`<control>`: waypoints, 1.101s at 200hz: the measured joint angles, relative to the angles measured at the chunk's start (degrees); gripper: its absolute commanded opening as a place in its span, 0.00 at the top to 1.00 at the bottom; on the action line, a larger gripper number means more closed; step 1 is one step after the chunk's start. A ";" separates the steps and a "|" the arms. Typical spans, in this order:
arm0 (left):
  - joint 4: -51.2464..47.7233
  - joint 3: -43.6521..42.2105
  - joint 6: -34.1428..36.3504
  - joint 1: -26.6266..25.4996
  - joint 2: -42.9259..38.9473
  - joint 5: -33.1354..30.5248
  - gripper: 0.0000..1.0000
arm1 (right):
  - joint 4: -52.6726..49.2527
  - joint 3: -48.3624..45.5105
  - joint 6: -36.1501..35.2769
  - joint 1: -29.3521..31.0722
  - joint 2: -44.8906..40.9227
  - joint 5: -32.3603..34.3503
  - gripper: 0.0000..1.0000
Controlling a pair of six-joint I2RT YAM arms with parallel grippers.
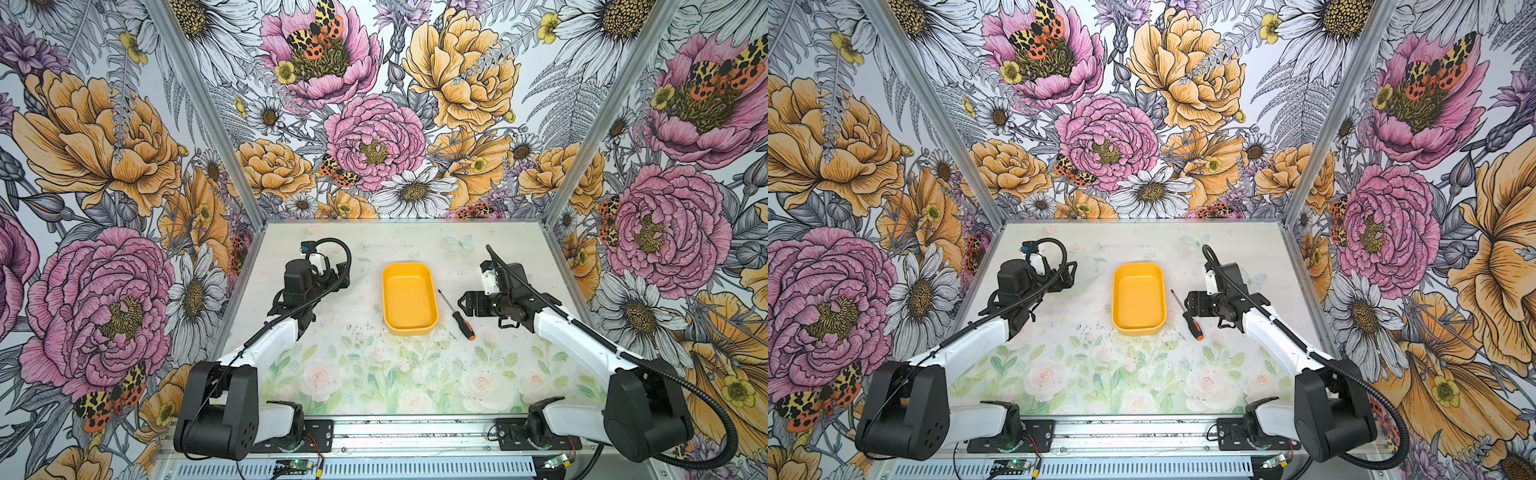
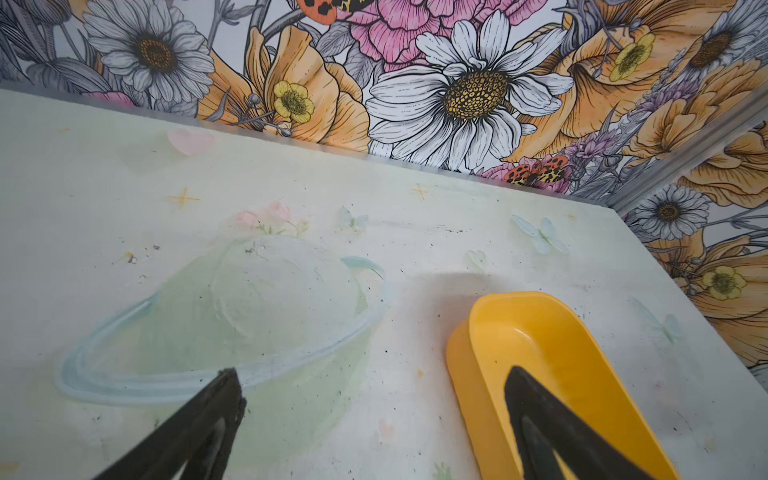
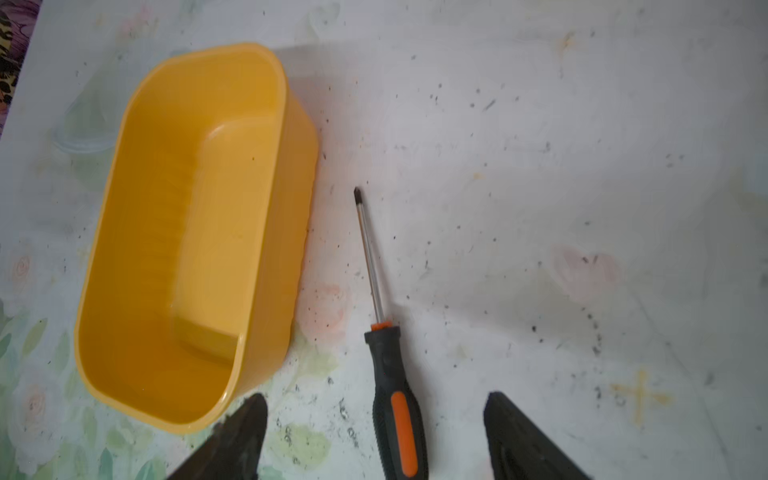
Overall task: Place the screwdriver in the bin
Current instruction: 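Lower the right gripper and close it on the screwdriver handle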
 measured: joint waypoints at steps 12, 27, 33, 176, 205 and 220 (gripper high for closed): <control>-2.03 0.42 -1.40 -0.04 0.68 1.57 0.01 | -1.84 -0.17 0.76 0.70 0.83 -0.28 0.19; -4.96 1.49 -2.47 -0.04 1.92 3.23 0.01 | -3.37 -0.15 1.07 1.62 2.43 -0.26 0.21; -6.14 1.99 -2.73 -0.04 2.34 3.85 0.01 | -3.80 -0.15 1.09 1.88 3.06 -0.26 0.21; -14.32 4.07 -4.39 -0.04 3.17 8.66 0.01 | -8.11 6.32 0.20 7.34 16.59 9.05 0.44; -14.75 4.48 -4.42 -0.04 4.26 8.90 0.01 | -8.79 6.34 -0.09 7.56 17.62 10.12 0.52; -14.97 4.59 -4.61 -0.04 4.83 9.07 0.01 | -8.87 6.38 -0.24 7.76 18.03 10.29 0.58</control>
